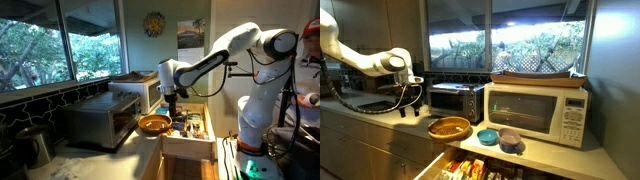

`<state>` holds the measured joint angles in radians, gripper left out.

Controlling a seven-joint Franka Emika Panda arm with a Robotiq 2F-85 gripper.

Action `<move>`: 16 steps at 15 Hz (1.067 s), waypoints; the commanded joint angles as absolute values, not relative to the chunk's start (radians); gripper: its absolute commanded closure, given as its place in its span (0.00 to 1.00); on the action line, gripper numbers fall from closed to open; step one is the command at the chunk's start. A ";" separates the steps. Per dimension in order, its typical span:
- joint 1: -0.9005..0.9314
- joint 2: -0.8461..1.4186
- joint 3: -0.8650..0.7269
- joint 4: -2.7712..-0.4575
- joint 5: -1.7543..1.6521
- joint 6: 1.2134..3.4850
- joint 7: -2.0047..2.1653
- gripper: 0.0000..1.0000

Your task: Move the orange sharpie from the top of the oven to the drawer

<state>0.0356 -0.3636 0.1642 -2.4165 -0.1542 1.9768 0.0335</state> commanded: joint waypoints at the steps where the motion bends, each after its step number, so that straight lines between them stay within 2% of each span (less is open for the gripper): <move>1: 0.055 -0.362 0.146 -2.415 -0.161 1.974 0.039 0.00; 9: 0.039 -0.333 0.154 -2.383 -0.168 2.009 0.115 0.00; 16: -0.050 -0.290 0.168 -2.135 -0.368 2.041 0.418 0.00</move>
<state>-0.0211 -0.3263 0.1598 -2.2448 -0.2993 2.0526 0.3062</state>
